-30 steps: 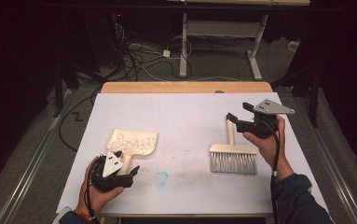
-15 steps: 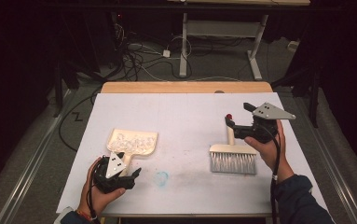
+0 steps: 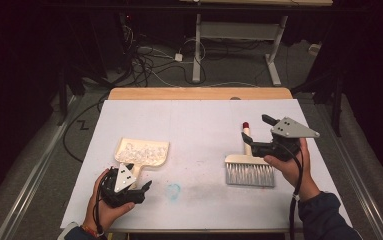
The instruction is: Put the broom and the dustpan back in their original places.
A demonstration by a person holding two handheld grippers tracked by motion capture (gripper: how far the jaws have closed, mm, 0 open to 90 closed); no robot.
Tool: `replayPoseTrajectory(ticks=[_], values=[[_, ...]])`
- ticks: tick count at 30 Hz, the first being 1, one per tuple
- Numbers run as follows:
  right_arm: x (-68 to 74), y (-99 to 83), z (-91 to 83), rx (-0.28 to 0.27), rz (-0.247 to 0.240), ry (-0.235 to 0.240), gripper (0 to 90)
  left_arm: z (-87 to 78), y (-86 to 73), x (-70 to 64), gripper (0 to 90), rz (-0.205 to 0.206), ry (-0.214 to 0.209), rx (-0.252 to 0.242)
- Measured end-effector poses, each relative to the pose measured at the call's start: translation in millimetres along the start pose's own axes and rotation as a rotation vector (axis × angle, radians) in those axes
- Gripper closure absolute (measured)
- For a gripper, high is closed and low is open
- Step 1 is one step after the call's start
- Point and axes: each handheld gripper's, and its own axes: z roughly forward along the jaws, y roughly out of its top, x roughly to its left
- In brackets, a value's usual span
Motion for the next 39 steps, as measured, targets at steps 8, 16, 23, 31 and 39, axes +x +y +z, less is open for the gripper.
replayPoseTrajectory(ticks=[8,16,23,31,39], values=[[3.5,-3.9,-18.1,0.001,-0.002,0.001,17.9,-1.4,0.4,-0.7,20.3,0.010,0.006,-0.005],[5.5,-8.3,-35.8,-0.010,-0.013,0.001,18.1,-2.0,1.1,-0.8,20.3,0.028,0.014,-0.012],[8.0,-14.8,-46.1,-0.007,-0.028,-0.003,18.1,-1.8,1.1,-1.4,20.2,0.029,0.012,-0.014],[9.0,-23.4,-55.0,0.001,-0.034,-0.010,18.5,-1.3,1.2,-2.7,20.2,0.036,0.010,-0.012],[7.7,-33.0,-63.2,0.010,-0.036,-0.009,17.9,-1.2,1.7,-3.4,20.2,0.034,0.013,-0.015]])
